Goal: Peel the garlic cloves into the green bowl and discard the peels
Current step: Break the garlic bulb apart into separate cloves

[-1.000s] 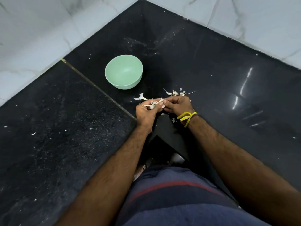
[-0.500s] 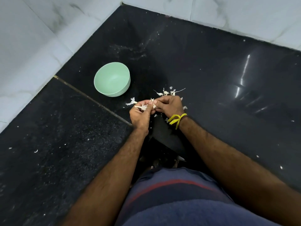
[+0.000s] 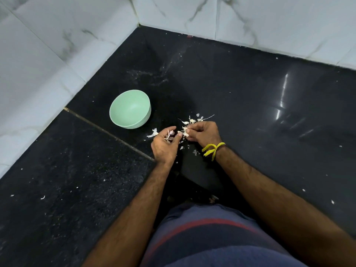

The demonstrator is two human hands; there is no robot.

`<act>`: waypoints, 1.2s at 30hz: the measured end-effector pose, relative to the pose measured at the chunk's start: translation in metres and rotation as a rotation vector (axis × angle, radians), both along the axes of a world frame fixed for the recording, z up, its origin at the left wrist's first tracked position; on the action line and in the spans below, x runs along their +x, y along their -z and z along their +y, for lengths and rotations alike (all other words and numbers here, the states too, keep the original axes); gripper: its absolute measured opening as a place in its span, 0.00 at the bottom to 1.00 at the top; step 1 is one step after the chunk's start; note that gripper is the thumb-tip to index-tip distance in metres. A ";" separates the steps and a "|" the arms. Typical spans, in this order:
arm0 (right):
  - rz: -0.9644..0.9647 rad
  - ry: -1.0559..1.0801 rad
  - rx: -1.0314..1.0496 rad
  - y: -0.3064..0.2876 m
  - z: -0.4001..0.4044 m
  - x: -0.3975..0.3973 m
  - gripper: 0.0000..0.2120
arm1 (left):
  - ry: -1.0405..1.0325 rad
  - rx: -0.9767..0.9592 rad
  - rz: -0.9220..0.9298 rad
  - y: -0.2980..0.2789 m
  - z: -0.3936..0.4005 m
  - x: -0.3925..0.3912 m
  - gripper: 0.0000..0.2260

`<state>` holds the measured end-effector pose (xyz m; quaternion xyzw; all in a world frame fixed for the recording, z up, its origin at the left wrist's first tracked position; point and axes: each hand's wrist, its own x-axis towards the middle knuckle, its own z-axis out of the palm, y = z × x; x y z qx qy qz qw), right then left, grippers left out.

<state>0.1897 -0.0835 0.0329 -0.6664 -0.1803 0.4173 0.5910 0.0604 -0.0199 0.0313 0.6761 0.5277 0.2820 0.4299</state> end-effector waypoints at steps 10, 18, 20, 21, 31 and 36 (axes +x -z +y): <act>-0.190 -0.071 -0.022 -0.003 0.005 -0.013 0.06 | 0.066 -0.091 -0.139 0.012 0.004 -0.002 0.08; -0.665 -0.032 -0.172 -0.002 -0.003 -0.010 0.07 | 0.001 -0.138 -0.193 0.015 0.008 -0.004 0.09; -0.732 -0.035 -0.193 -0.005 -0.004 -0.011 0.06 | -0.004 -0.145 -0.201 0.015 0.009 -0.004 0.09; -0.761 -0.040 -0.192 -0.007 -0.004 -0.012 0.06 | -0.012 -0.143 -0.201 0.015 0.009 -0.004 0.09; -1.086 -0.448 -0.309 -0.007 0.008 -0.018 0.07 | -0.038 -0.069 -0.169 0.012 0.010 -0.006 0.10; -0.956 -0.253 -0.213 -0.002 0.008 -0.013 0.06 | 0.043 0.054 -0.079 0.011 0.012 -0.006 0.06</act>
